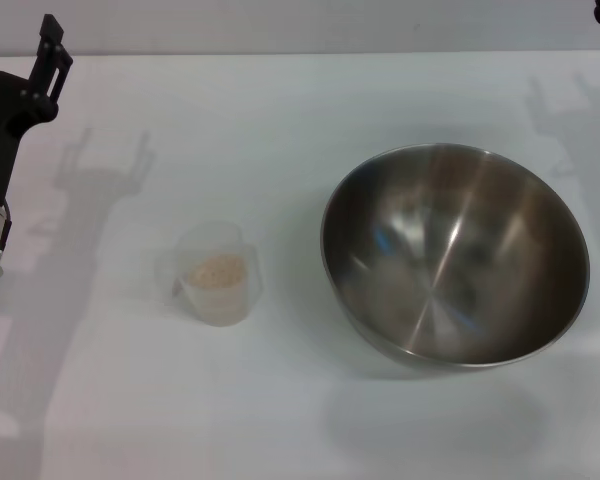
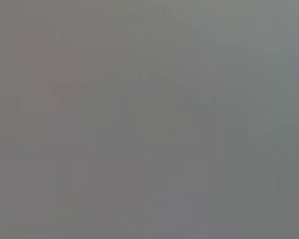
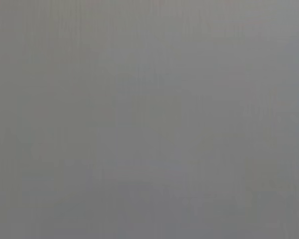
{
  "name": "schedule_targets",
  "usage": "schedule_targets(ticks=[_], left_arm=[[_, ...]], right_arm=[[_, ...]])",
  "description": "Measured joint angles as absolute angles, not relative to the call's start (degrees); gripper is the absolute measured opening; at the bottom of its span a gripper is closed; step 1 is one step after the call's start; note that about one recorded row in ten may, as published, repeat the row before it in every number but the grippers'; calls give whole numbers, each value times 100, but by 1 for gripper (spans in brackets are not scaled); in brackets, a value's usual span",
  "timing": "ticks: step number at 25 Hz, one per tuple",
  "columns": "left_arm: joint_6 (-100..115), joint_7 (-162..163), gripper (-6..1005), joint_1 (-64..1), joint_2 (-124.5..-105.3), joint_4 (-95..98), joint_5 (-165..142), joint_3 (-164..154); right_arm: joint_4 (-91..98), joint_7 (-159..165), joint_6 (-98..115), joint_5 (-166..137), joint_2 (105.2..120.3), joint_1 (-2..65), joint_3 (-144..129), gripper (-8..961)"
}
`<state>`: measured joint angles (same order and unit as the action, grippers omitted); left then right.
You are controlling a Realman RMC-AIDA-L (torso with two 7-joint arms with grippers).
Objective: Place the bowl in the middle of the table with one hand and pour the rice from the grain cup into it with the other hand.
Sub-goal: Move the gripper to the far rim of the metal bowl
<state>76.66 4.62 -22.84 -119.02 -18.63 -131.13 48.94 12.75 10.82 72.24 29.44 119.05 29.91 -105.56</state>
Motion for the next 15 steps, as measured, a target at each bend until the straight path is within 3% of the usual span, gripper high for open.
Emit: schedule_targets(ticks=[15], left_arm=[[7703,449,764,-2276,-11892,-1803,-13113,4941]], right_arm=[[1303,843,7241,2952,11909,3080,-10554,612]])
